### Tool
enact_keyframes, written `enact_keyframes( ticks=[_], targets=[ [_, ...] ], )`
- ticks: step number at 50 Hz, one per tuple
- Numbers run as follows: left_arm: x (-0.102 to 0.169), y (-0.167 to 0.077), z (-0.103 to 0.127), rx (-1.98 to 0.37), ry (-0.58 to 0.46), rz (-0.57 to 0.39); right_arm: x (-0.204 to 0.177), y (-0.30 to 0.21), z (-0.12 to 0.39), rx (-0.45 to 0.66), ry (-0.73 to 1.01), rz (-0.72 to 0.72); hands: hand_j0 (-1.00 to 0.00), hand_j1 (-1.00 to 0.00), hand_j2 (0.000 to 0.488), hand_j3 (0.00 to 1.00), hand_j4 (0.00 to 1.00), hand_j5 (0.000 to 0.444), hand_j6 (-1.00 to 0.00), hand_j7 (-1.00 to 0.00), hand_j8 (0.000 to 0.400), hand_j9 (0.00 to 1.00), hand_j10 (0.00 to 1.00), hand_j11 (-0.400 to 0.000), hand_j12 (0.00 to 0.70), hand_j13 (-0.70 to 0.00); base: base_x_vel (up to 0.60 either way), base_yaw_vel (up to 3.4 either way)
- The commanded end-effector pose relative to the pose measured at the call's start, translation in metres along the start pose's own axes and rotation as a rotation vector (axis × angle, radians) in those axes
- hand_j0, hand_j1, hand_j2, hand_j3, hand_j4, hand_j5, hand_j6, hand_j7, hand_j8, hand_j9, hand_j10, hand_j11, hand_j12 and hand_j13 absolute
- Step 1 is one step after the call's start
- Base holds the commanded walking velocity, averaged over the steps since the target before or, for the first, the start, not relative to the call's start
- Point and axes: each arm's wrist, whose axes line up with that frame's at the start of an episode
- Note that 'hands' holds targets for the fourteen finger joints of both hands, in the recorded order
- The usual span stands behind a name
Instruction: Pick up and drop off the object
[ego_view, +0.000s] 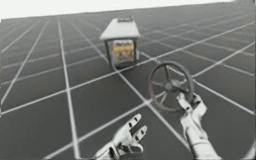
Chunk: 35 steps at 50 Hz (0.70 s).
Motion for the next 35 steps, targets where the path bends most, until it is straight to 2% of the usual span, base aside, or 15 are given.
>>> enact_keyframes(
  ticks=[1,35],
  targets=[
    [-0.0025,0.0028,-0.0001,-0.011,-0.012,-0.001,-0.0042,0.0136,0.0064,0.007,-0.029,0.043,0.0,0.0,0.0,1.0,1.0,0.0,0.0,0.0,0.0,1.0,1.0,-0.4,0.0,-0.7,0.58,-0.03],
    [-0.0025,0.0028,-0.0001,-0.011,-0.012,-0.001,-0.0042,0.0136,0.0064,0.007,-0.029,0.043,0.0,0.0,0.0,1.0,1.0,0.0,0.0,0.0,0.0,1.0,1.0,-0.4,0.0,-0.7,0.59,-0.01]
  ],
)
